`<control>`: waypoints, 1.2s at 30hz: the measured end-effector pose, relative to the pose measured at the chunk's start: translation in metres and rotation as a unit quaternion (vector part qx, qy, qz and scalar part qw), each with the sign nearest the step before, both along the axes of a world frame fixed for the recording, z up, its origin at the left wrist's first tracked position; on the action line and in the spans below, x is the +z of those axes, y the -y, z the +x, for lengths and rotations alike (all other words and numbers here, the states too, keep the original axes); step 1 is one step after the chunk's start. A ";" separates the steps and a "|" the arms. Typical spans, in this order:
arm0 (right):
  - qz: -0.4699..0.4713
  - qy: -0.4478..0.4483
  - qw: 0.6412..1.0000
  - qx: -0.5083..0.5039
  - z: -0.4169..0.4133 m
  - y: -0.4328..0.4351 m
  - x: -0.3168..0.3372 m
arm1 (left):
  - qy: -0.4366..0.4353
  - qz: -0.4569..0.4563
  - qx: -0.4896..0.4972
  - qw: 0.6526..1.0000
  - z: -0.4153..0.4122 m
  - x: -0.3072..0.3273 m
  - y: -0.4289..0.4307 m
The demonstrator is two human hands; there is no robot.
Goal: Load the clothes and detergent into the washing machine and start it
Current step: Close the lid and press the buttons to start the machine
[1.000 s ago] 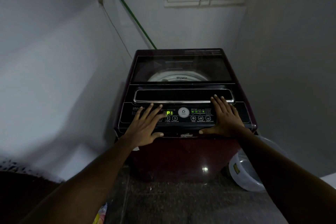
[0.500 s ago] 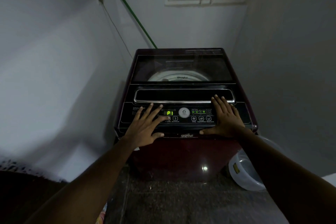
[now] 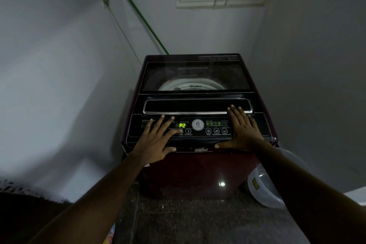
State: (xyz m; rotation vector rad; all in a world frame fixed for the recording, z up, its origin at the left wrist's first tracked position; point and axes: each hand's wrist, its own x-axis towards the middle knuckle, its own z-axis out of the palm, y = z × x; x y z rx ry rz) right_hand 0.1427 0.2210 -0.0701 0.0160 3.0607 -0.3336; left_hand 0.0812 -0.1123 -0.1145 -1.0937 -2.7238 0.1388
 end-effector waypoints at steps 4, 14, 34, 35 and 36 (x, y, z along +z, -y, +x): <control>0.004 -0.008 1.000 -0.002 0.000 0.000 0.000 | 0.003 -0.001 0.001 1.000 0.000 0.000 -0.001; 0.006 -0.014 1.000 -0.007 0.000 0.000 -0.001 | 0.008 -0.002 0.003 1.000 0.001 0.001 -0.002; 0.002 -0.010 1.000 -0.005 0.002 0.001 0.001 | 0.009 -0.022 0.008 1.000 0.001 0.002 -0.002; 0.000 -0.010 1.000 -0.005 0.002 0.001 0.001 | 0.011 -0.026 0.010 1.000 0.001 0.001 -0.002; -0.002 -0.010 1.000 -0.006 0.002 0.001 0.002 | 0.012 -0.028 0.011 0.999 0.000 0.001 -0.002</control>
